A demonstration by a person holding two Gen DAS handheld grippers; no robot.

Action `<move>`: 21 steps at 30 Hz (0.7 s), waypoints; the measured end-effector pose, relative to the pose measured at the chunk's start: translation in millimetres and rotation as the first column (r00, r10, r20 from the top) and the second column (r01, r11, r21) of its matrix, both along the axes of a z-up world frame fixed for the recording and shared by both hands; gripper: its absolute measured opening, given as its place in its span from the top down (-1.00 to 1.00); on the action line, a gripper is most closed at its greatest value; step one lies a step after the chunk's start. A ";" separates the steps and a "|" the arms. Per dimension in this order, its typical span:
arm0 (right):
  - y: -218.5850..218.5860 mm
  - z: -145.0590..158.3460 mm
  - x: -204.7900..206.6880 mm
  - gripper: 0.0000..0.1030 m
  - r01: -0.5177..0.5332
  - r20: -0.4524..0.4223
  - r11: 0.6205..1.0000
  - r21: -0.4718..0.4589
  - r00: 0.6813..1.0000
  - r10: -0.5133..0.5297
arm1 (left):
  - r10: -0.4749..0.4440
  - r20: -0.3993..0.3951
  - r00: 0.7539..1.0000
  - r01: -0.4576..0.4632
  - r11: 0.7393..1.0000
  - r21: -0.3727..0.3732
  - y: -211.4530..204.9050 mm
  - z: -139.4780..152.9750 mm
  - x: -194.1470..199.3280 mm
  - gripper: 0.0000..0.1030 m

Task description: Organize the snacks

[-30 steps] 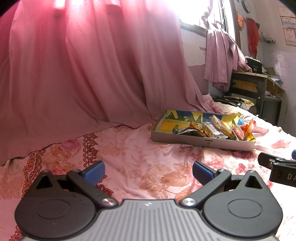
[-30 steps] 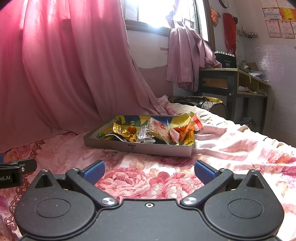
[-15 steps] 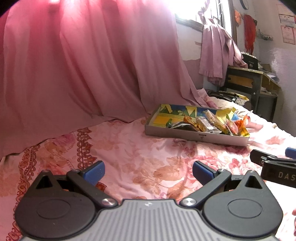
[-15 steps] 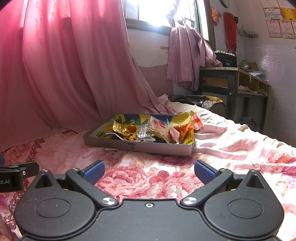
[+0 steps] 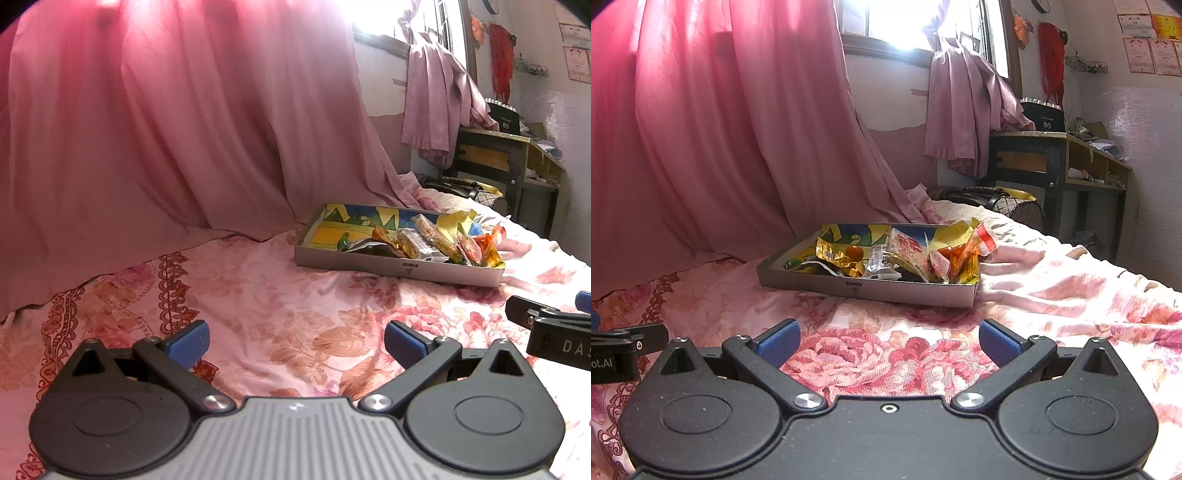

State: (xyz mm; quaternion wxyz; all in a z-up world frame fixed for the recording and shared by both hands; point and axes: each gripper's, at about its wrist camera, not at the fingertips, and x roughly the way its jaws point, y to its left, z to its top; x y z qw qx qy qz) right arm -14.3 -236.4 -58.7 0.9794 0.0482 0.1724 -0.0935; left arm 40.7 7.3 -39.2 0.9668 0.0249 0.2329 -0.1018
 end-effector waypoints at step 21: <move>-0.6 -0.7 1.4 -0.99 -0.004 -0.015 1.000 0.002 1.000 0.004 | 0.006 -0.002 1.000 -0.006 1.000 0.001 1.0 0.1 0.6 -0.99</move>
